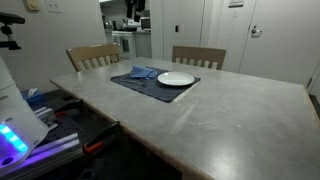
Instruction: Use the blue towel to wipe the plate
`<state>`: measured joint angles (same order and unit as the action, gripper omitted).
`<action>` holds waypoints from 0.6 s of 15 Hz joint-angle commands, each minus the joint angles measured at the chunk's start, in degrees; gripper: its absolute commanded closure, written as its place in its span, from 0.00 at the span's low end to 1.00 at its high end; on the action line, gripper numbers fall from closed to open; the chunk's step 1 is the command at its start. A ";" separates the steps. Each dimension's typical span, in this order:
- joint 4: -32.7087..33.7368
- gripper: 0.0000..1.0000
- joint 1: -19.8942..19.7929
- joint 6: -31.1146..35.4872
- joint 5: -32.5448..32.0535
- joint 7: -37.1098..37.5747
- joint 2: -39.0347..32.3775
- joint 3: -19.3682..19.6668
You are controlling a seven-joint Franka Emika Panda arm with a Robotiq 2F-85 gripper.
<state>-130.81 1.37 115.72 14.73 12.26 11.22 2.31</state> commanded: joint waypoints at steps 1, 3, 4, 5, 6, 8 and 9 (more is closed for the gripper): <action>0.49 0.00 -0.83 -0.16 0.65 -0.11 -0.53 -0.77; 0.82 0.00 -0.83 -0.16 0.82 -0.11 -0.90 -0.74; 1.21 0.00 -0.95 0.36 -0.71 3.52 -1.37 -1.48; 1.59 0.00 -1.03 0.85 -1.72 6.30 -1.82 -2.01; 2.26 0.00 -0.96 1.25 -2.56 9.08 -2.56 -2.59; 3.70 0.00 -0.91 2.01 -4.80 15.26 -4.13 -3.85; 4.52 0.00 -0.90 2.50 -6.35 18.85 -5.07 -4.61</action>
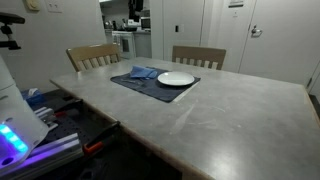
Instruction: Use the blue towel to wipe the plate
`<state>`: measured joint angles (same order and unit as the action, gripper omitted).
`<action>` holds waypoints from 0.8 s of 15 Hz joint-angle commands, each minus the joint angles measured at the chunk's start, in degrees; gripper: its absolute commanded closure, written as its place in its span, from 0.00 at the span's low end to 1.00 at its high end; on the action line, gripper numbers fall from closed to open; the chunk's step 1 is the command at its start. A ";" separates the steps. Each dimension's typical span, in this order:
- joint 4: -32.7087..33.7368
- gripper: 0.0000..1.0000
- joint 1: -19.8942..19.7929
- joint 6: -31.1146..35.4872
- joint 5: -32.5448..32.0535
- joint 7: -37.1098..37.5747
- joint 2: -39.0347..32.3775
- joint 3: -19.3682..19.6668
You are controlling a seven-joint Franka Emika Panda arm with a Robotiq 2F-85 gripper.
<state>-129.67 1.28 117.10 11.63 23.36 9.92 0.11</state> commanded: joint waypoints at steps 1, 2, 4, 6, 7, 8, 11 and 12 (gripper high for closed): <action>4.24 0.00 -0.73 1.31 -4.45 11.08 -4.69 -3.03; 5.33 0.00 -0.63 1.51 -5.50 14.80 -5.73 -3.62; 7.48 0.00 -0.16 2.23 -6.95 21.90 -8.11 -4.38; 9.79 0.00 0.44 3.01 -8.41 28.58 -10.92 -4.80; 11.20 0.00 0.82 3.38 -9.15 32.04 -12.82 -4.85; 12.82 0.00 1.27 3.00 -8.82 33.77 -14.72 -4.71; 16.67 0.00 2.44 2.07 -7.52 37.52 -19.61 -4.10; 17.66 0.00 2.83 1.90 -7.38 38.49 -21.00 -3.99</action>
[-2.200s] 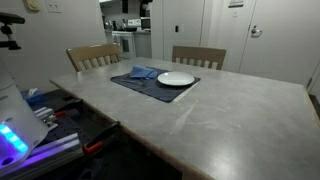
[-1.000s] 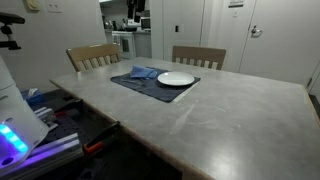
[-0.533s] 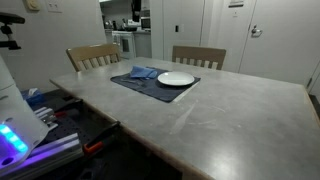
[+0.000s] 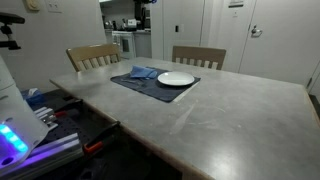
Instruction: Use the blue towel to wipe the plate
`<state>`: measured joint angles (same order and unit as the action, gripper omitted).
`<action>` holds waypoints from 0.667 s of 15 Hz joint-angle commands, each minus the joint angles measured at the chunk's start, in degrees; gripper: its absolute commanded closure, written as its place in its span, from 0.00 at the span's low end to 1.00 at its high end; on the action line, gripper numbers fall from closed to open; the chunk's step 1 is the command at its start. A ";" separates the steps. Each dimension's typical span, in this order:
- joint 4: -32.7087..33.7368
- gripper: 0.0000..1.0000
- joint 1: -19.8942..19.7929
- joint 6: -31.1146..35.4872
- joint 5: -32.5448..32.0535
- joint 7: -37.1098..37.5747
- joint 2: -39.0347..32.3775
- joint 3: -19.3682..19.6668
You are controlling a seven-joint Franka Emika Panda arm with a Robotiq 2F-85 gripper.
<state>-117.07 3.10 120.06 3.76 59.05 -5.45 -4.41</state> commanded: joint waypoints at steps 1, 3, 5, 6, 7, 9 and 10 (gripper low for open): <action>5.93 0.00 1.40 -1.05 0.62 3.68 -6.96 0.59; 7.14 0.00 2.16 -0.87 1.30 4.78 -9.15 0.57; 8.15 0.00 2.47 -2.08 2.44 3.96 -10.53 0.52; 5.57 0.00 2.78 -0.33 1.04 4.19 -8.40 0.99; 5.76 0.00 3.01 -0.28 1.12 4.19 -8.93 1.02; 5.76 0.00 3.16 -0.28 1.09 4.21 -8.88 1.13; 5.77 0.00 3.13 -0.28 1.08 4.21 -8.77 1.19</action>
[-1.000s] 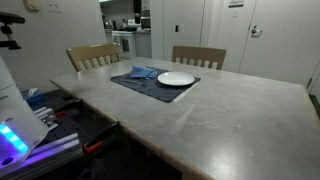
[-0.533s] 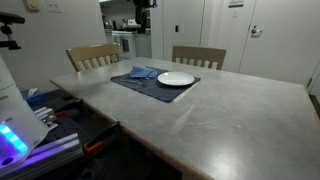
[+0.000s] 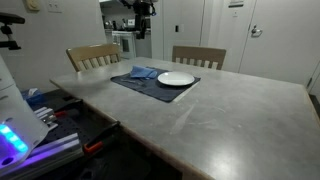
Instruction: Use the blue towel to wipe the plate
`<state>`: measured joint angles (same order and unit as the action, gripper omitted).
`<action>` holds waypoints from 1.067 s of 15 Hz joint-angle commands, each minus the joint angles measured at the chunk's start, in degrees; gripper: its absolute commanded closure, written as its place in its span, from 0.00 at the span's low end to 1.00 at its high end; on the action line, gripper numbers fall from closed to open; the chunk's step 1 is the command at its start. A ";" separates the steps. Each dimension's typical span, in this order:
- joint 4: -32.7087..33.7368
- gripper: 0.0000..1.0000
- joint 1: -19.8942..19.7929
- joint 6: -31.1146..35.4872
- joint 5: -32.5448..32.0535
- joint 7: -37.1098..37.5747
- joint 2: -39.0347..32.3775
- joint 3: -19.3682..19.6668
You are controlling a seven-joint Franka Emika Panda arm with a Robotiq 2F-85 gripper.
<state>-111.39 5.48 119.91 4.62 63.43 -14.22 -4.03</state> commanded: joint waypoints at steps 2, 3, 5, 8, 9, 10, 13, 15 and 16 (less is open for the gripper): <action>0.75 0.00 1.38 -0.92 -0.42 0.02 -0.53 0.51; 1.08 0.00 1.67 -0.67 -0.66 0.13 -0.92 0.46; 1.39 0.00 2.38 -0.39 -0.94 -0.07 -1.45 0.27; 1.66 0.00 3.31 0.59 -0.51 -0.45 -2.36 0.05; 1.80 0.00 3.57 0.71 -0.37 -0.49 -2.65 -0.02; 1.98 0.00 3.84 0.77 -0.25 -0.67 -3.05 -0.11; 2.86 0.00 4.78 1.06 -0.60 -0.49 -4.77 -0.17; 3.72 0.00 5.42 1.19 -0.96 -0.01 -6.04 -0.02; 4.04 0.00 5.75 1.49 -1.20 0.56 -6.71 0.16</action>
<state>-110.07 10.49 120.76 4.31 63.41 -17.86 -4.14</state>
